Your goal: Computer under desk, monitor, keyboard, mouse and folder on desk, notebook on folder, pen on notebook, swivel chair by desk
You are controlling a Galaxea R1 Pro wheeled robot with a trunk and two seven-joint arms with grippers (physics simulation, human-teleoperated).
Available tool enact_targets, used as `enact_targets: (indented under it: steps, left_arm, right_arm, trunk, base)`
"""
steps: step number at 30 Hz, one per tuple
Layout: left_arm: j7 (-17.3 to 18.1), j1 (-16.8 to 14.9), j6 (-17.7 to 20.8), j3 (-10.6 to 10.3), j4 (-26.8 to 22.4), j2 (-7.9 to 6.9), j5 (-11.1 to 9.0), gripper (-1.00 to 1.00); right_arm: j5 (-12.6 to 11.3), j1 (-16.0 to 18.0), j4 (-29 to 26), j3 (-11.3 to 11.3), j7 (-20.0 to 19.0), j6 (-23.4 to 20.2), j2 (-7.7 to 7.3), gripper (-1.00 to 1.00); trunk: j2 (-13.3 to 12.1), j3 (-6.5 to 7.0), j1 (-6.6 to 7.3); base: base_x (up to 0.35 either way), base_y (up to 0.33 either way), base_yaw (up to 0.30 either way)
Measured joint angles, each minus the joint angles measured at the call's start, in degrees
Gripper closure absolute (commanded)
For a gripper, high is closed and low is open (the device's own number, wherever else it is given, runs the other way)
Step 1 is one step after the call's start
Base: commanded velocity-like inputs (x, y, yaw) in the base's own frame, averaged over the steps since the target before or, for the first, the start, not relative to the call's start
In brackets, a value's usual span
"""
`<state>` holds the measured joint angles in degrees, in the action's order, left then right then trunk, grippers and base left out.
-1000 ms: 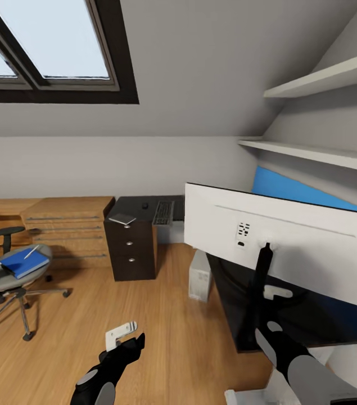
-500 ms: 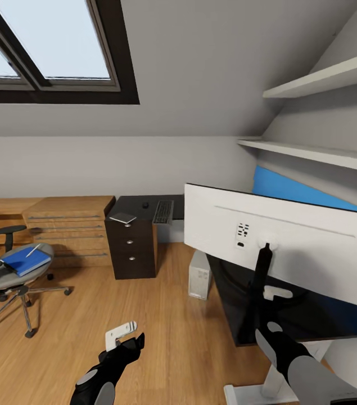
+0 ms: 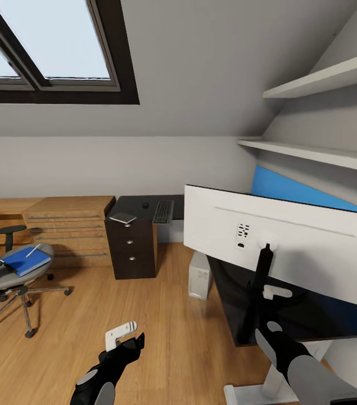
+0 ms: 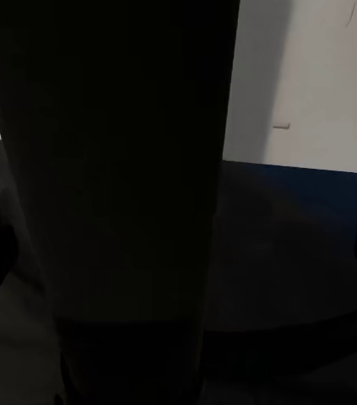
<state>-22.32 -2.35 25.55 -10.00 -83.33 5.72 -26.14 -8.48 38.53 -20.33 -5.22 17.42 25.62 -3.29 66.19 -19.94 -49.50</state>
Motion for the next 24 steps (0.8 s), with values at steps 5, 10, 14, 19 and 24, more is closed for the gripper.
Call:
enact_targets:
  steps: [5,10,14,19,24]
  left_arm:
    - [0.0,0.0,0.0,0.0,0.0,0.00,0.0,-1.00]
    - [0.0,0.0,0.0,-0.1,0.0,0.00,0.0,-1.00]
    - [0.0,0.0,0.0,-0.1,0.0,0.00,0.0,-1.00]
    - [0.0,0.0,0.0,0.0,-0.1,-0.01,0.0,-1.00]
    - [0.0,0.0,0.0,0.0,-0.1,-0.01,0.0,-1.00]
  right_arm:
    - [0.0,0.0,0.0,0.0,0.0,0.0,0.00,-1.00]
    - [0.0,0.0,0.1,0.0,0.0,0.0,0.00,-1.00]
    - [0.0,0.0,0.1,0.0,0.0,0.0,0.00,-1.00]
    - [0.0,0.0,0.0,0.0,0.0,0.0,0.00,-1.00]
    - [-0.1,0.0,0.0,0.1,0.0,0.0,-0.01,-1.00]
  trunk:
    - [0.0,0.00,-0.02]
    - [0.0,0.00,-0.03]
    - [0.0,0.00,-0.01]
    - [0.0,0.00,-0.02]
    - [0.0,0.00,-0.02]
  base:
    - [-0.075,0.000,0.000]
    - [-0.249,0.000,0.000]
    - [-0.147,-0.012,0.000]
    - [-0.193,-0.149,0.000]
    - [-0.228,-0.231,0.000]
